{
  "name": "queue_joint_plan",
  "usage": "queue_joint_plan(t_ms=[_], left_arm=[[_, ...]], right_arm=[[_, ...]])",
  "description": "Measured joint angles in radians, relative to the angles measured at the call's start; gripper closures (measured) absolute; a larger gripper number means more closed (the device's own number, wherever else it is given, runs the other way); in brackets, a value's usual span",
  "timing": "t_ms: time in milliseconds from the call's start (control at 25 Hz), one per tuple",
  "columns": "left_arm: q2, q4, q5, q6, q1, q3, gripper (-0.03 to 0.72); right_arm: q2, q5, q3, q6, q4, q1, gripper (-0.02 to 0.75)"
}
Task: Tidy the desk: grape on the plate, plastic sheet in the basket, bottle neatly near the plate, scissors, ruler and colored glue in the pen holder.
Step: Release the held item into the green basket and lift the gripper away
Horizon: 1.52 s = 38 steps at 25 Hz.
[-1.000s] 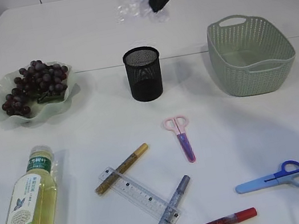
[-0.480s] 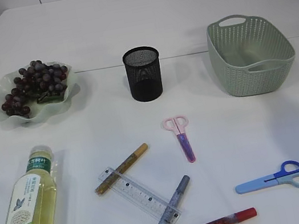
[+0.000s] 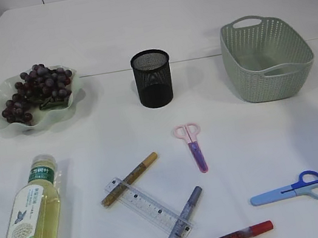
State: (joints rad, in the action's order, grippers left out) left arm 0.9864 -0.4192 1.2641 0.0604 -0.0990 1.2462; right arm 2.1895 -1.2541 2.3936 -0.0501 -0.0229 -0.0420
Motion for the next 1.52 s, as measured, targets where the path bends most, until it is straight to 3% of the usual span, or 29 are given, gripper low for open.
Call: queue_joint_plan(t_ms=[880,1000,1280,1520], left_arm=[[0.000,-0.001,0.000,0.000,0.000,0.000,0.309],[0.000,-0.001,0.000,0.000,0.000,0.000,0.309],[0.000,-0.002,0.000,0.000,0.000,0.000,0.309],[0.000,-0.002,0.000,0.000,0.000,0.000,0.309]], right_arm=[[0.000,-0.002,0.000,0.056,-0.015,0.000,0.712],[0.000,-0.002,0.000,0.057,-0.003,0.000,0.666],[0.000,-0.002,0.000,0.057,0.001,0.000,0.452],[0.000,-0.002,0.000,0.057,-0.003,0.000,0.421]])
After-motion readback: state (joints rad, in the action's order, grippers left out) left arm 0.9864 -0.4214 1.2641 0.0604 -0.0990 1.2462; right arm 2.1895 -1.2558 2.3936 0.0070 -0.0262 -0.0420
